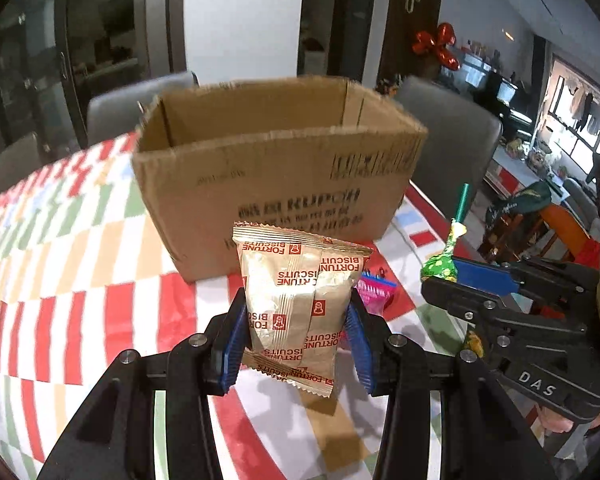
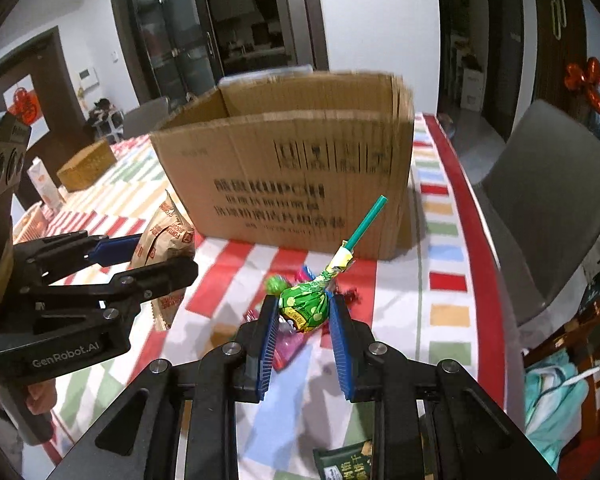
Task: Organize snacks
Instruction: 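Carry the biscuit packet and lollipop over the box and open both tools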
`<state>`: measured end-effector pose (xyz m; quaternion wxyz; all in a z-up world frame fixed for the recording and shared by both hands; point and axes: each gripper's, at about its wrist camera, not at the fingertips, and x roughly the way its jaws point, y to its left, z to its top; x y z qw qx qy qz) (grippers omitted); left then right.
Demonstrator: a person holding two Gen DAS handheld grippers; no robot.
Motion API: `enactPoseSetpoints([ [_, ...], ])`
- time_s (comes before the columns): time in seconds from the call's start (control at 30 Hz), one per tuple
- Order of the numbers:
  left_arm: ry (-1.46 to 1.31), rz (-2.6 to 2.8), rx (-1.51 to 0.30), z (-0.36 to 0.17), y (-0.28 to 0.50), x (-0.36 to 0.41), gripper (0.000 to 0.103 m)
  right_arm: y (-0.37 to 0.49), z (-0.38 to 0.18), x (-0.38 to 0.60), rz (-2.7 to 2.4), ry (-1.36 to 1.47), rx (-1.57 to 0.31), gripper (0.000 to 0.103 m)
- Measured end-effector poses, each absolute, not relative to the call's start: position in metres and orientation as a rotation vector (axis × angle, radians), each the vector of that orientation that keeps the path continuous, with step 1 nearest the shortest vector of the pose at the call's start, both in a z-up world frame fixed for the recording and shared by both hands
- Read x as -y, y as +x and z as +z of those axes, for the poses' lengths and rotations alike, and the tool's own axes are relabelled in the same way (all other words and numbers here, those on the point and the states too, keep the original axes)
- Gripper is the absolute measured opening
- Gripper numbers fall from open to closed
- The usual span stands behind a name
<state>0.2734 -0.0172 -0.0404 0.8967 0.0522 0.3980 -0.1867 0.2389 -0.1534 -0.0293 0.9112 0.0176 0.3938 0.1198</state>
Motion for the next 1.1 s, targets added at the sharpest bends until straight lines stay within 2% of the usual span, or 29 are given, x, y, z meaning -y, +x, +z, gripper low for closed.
enactPoseSetpoints([
  [0.57,0.025,-0.345,-0.636,0.044,0.256,0.007,0.045,0.230,0.043,0.159,0.273,0.052,-0.632,0.027],
  [1.1,0.012,-0.306,-0.539,0.088,0.285,0.004,0.045,0.261,0.092,0.157,0.273,0.047,-0.540,0.027],
])
